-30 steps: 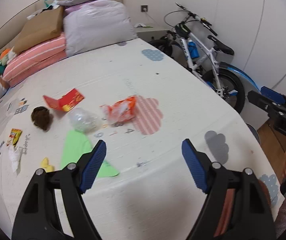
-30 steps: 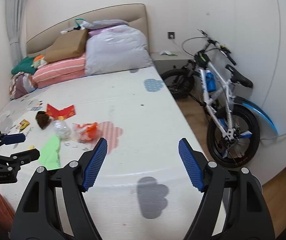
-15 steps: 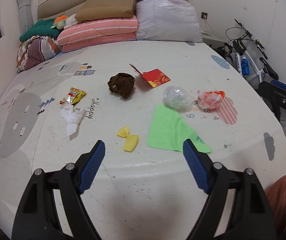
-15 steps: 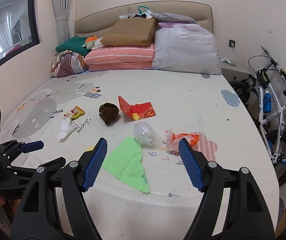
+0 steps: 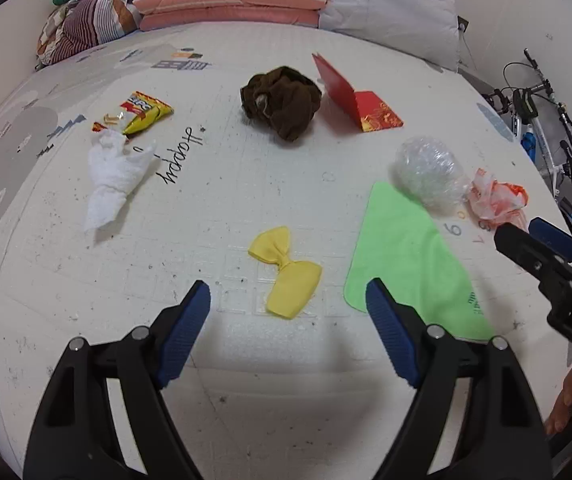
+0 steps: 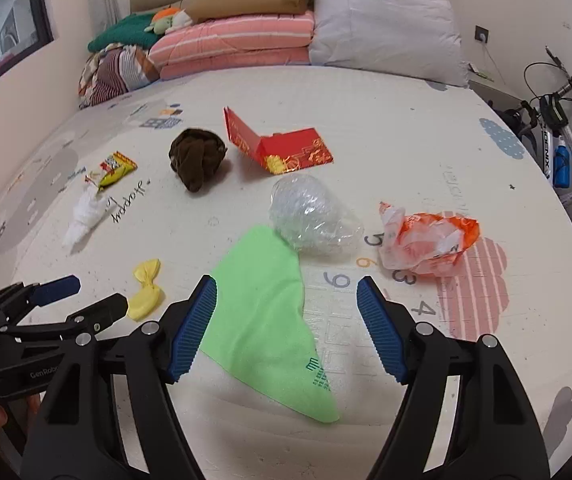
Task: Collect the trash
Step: 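Move both open tools back over the bed, then grasp the yellow bow with the left tool while the right tool grasps the green cloth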
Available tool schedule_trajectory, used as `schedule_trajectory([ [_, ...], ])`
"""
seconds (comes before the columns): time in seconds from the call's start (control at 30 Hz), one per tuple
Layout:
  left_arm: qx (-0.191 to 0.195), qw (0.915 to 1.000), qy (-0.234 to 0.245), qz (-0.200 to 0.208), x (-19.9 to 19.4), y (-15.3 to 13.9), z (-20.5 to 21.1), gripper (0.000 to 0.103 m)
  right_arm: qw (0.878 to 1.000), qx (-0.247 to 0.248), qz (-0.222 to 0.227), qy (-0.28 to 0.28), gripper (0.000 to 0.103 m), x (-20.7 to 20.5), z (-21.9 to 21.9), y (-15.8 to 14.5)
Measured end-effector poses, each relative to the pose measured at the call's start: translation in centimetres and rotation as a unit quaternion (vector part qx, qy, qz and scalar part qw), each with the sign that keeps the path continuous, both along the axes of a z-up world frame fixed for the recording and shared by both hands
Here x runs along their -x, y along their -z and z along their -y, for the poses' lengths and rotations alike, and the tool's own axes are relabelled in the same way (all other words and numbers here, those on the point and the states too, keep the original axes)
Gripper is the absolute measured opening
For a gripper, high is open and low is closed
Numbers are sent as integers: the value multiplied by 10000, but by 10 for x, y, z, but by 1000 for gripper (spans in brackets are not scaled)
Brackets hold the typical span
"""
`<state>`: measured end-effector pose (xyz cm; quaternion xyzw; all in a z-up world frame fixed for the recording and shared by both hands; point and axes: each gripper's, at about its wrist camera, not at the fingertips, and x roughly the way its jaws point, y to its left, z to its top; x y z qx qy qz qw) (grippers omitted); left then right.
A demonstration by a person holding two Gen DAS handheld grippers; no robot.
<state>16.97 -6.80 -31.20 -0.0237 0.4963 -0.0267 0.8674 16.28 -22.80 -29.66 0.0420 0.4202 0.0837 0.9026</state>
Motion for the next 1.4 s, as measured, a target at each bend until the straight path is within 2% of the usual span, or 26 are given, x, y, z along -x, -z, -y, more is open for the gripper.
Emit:
schedule_trajectory([
  [0.23, -311, 9992, 96, -250, -9, 25, 3, 78, 9987, 369, -217, -274, 70, -9, -15, 35],
  [0.37, -264, 9985, 91, -477, -13, 38, 2, 62, 9981, 383, -428, -219, 70, -14, -11, 55],
  [0.5, -603, 9972, 215, -384, -10, 40, 10, 60, 9970, 358, -637, -237, 70, -15, -11, 71],
  [0.53, -625, 9971, 266, -358, -10, 40, 11, 55, 9969, 424, -614, -254, 70, -14, -13, 72],
  [0.57, -638, 9969, 305, -338, -9, 40, 13, 44, 9967, 464, -617, -270, 68, -14, -14, 72],
  [0.6, -658, 9968, 328, -312, -9, 39, 14, 41, 9966, 455, -624, -300, 66, -14, -15, 71],
  [0.67, -607, 9970, 386, -295, -8, 38, 15, 24, 9962, 445, -650, -377, 53, -13, -17, 70],
  [0.73, -581, 9970, 415, -293, -7, 37, 15, 14, 9955, 438, -659, -518, 37, -11, -22, 67],
  [0.77, -542, 9972, 425, -295, -7, 36, 15, 12, 9952, 446, -662, -564, 28, -10, -23, 67],
  [0.83, -431, 9975, 458, -309, -7, 35, 15, 7, 9948, 431, -661, -648, 18, -8, -26, 65],
  [0.97, -292, 9983, 480, -138, -5, 26, 16, 6, 9952, 301, -659, -652, 5, -8, -22, 63],
  [1.4, -53, 9987, 488, 132, -3, 7, 16, 6, 9983, -219, -258, -482, 4, -3, -3, 33],
])
